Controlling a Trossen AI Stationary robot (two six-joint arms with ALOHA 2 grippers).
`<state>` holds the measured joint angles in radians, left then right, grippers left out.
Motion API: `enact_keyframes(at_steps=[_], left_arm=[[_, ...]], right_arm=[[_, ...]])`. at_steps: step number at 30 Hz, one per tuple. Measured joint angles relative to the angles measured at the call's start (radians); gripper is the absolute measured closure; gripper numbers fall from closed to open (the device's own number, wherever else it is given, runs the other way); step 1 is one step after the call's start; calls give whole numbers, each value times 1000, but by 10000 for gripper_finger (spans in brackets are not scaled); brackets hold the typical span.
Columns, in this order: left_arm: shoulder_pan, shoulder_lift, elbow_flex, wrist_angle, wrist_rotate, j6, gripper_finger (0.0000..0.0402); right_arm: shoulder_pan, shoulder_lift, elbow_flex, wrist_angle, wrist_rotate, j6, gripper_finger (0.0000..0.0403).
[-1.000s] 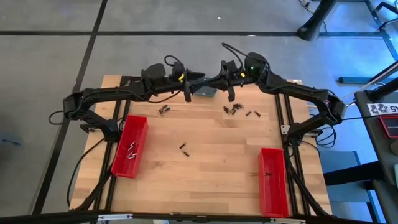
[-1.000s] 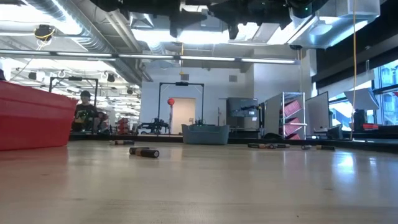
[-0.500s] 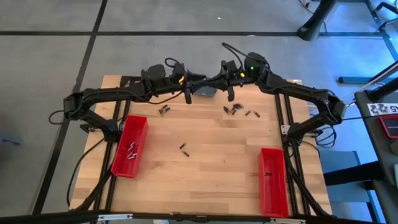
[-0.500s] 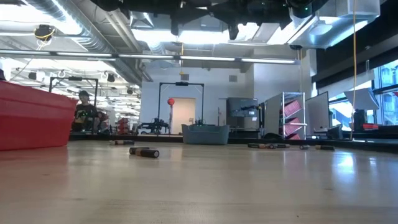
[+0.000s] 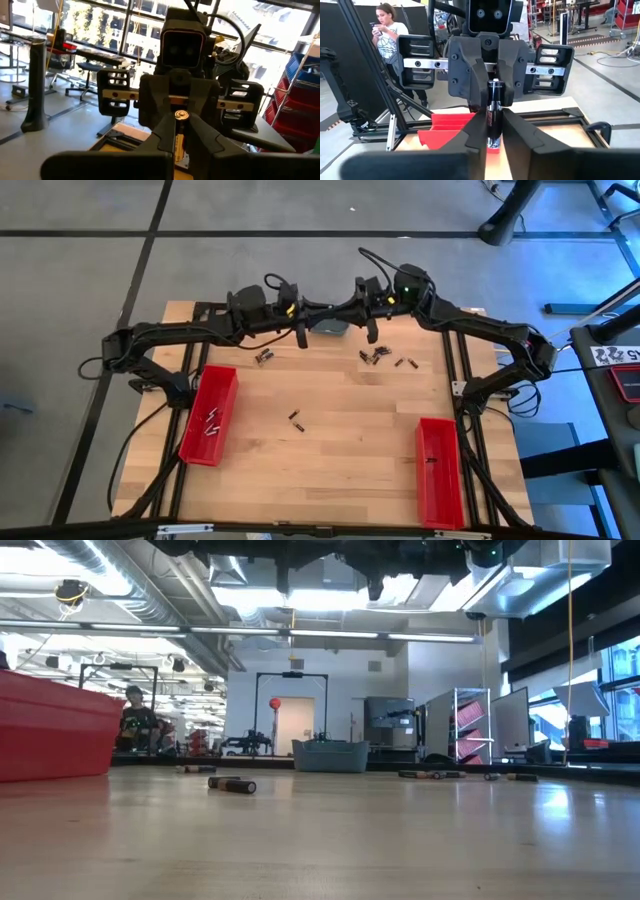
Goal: Sort batteries
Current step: Put the silver battery into the left red bin
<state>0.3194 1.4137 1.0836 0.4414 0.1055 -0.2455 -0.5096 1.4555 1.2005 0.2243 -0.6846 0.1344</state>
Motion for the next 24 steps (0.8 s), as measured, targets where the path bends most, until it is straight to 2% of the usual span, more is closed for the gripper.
enact_keyframes(at_steps=[5,10,16,20,24], left_arm=[[-2,-23,0,9,0,-2,387],[13,-114,1,-59,-20,19,387],[22,-262,1,-271,-130,75,387],[28,-374,2,-523,-222,33,387],[48,-463,2,-932,-252,-213,387]], right_arm=[[0,1,0,-7,4,0,275],[-31,-5,-1,-12,96,2,213],[-83,-6,-1,-4,88,65,181],[-96,-6,-1,-9,87,67,178],[-94,-6,-1,-10,91,67,178]])
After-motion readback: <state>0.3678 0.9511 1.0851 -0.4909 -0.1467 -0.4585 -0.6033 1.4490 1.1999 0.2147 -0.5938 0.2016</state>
